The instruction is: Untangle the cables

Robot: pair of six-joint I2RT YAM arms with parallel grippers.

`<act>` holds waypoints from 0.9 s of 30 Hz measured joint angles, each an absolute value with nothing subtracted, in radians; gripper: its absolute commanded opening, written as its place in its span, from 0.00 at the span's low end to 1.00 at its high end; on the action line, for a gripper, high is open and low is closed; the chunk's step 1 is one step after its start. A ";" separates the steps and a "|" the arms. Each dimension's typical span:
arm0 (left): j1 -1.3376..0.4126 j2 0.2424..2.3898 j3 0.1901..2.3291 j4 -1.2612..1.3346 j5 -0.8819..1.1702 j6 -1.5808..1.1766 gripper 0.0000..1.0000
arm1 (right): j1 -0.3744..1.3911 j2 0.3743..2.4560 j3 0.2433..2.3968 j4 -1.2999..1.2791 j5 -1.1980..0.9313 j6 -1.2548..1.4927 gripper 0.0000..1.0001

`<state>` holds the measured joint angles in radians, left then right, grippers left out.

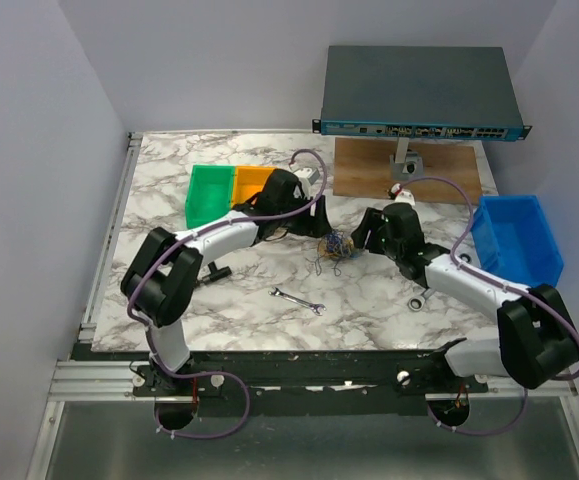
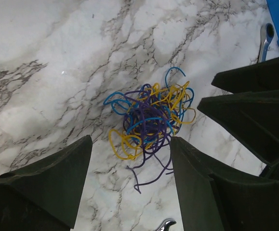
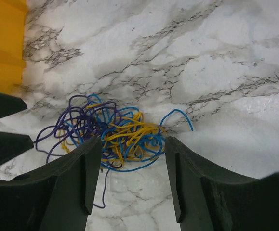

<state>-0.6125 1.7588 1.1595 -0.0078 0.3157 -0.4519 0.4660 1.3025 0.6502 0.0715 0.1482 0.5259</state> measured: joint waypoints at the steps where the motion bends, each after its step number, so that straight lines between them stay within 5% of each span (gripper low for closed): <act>1: -0.618 1.779 1.179 -0.015 0.325 -0.453 0.68 | 0.459 1.320 0.659 0.072 0.147 0.527 0.61; 10: -0.647 1.917 1.337 -0.111 0.364 -0.456 0.63 | 0.421 1.483 0.714 0.079 0.120 0.551 0.52; 13: -0.650 1.952 1.355 -0.125 0.380 -0.466 0.33 | 0.421 1.527 0.715 0.093 0.089 0.564 0.34; 15: -0.650 1.969 1.355 -0.133 0.399 -0.474 0.00 | 0.421 1.544 0.715 0.104 0.071 0.575 0.21; 20: -0.649 1.987 1.339 -0.131 0.423 -0.490 0.00 | 0.421 1.522 0.713 0.111 0.071 0.587 0.01; 27: -0.601 1.758 1.069 -0.011 0.380 -0.516 0.00 | 0.417 1.354 0.693 0.068 0.182 0.608 0.01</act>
<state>-0.6006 1.7584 1.0687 -0.0109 0.3801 -0.5159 0.4168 1.3537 0.6930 0.0677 0.1818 0.6079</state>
